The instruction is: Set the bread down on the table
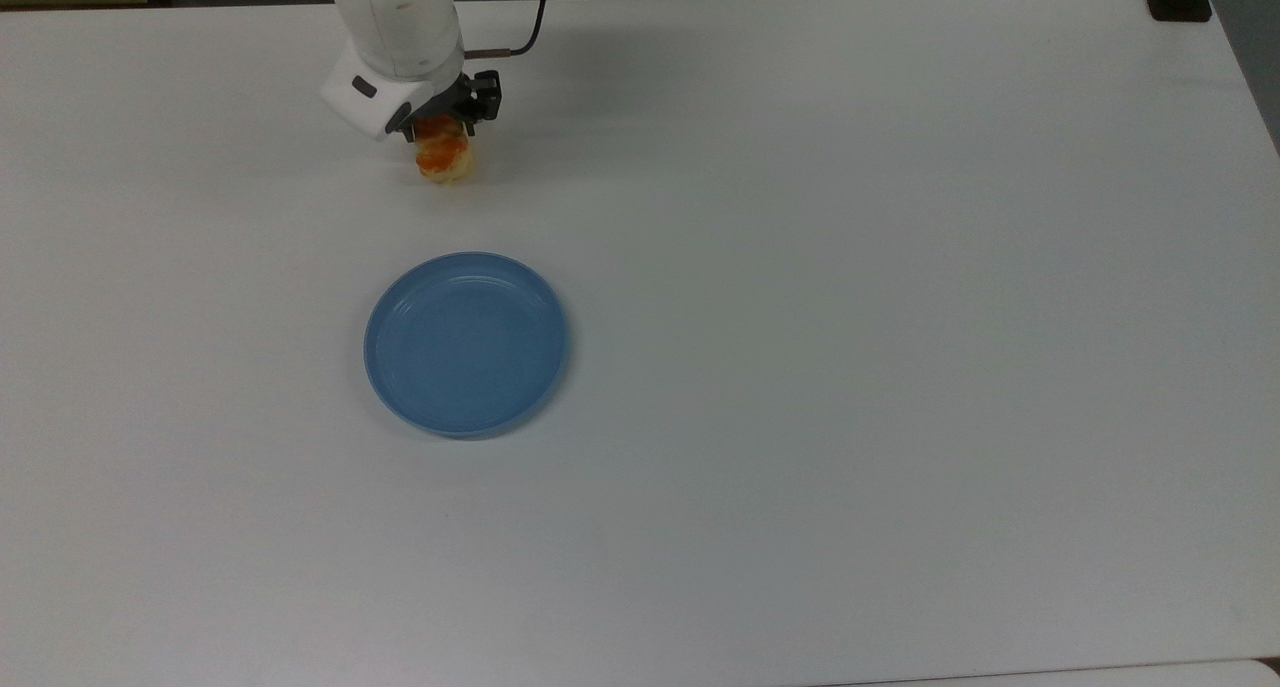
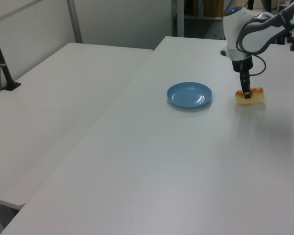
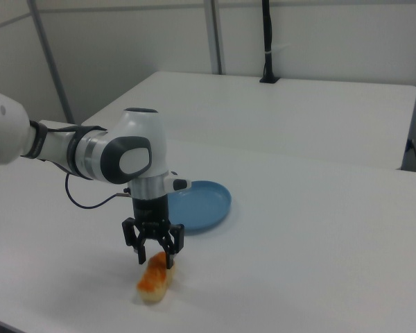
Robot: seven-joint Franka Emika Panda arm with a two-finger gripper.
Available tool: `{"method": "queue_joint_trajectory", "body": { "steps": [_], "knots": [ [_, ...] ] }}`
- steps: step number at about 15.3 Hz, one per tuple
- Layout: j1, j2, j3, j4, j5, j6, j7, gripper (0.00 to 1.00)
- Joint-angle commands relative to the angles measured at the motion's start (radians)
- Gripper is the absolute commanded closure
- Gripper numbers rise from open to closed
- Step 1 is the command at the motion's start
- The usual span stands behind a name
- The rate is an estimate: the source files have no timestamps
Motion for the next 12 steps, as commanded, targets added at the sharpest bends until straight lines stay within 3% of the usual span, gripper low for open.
{"method": "queue_joint_trajectory", "body": {
  "steps": [1,4,6,8,12],
  "knots": [
    [-0.005,-0.002,-0.012,-0.017,-0.018,0.015,-0.019,0.0],
    [0.001,-0.017,-0.01,0.021,-0.016,-0.051,-0.009,0.0],
    [0.013,-0.042,0.004,0.156,0.007,-0.166,0.017,0.0],
    [0.018,-0.042,0.059,0.347,0.06,-0.31,0.086,0.0],
    [0.012,-0.043,0.138,0.561,0.064,-0.45,0.232,0.0]
  ]
}}
